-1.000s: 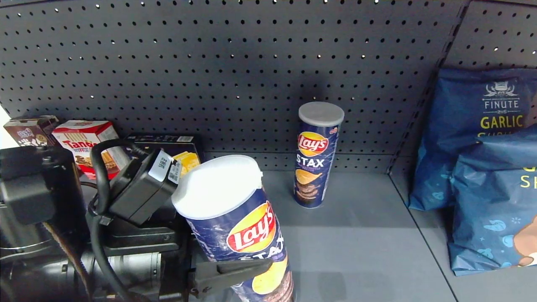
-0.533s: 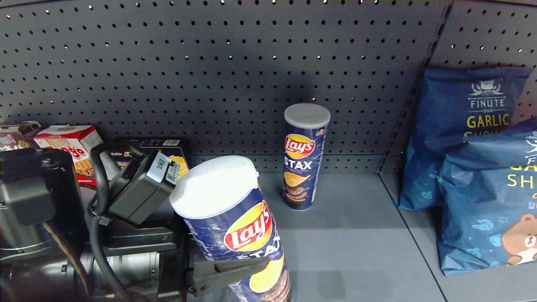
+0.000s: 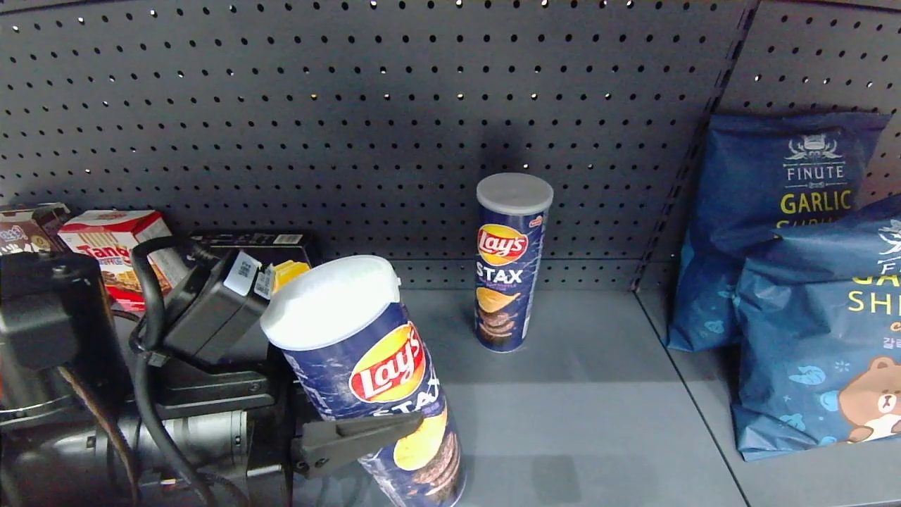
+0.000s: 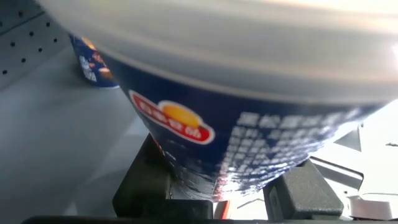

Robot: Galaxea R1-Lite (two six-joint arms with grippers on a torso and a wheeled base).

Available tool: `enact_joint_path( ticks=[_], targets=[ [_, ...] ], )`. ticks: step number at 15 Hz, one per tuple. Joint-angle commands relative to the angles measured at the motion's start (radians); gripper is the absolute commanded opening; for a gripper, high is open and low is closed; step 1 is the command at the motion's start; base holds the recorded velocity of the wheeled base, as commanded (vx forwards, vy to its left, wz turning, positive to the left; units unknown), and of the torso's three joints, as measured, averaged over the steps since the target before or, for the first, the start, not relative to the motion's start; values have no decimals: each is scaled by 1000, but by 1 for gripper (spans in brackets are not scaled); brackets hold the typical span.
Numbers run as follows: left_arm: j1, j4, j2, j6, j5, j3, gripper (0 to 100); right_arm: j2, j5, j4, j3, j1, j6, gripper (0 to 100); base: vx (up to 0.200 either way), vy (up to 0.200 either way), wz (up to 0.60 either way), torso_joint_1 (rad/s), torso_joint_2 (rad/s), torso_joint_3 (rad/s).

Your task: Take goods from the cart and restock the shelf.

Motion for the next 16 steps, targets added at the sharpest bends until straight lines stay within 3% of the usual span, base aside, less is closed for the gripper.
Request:
enact_joint_path(
  ticks=[1,4,10,12,16],
  targets=[
    [3,-1,-4,0,1,20,0,241,101,7,-191,119,-26,100,0,0,0,0,0,0],
    [26,-1,-3,0,2,19,0,390,201,11,-265,200,-59,100,0,0,0,0,0,0],
    [55,-1,-4,-1,5,22,0,703,188,-10,-390,381,-131,100,0,0,0,0,0,0],
    [55,-1,-4,-3,10,19,0,835,182,-20,-475,478,-135,100,0,0,0,0,0,0],
    [83,-1,-4,-3,8,13,0,1036,119,-230,-492,573,-131,100,0,0,0,0,0,0]
  ],
)
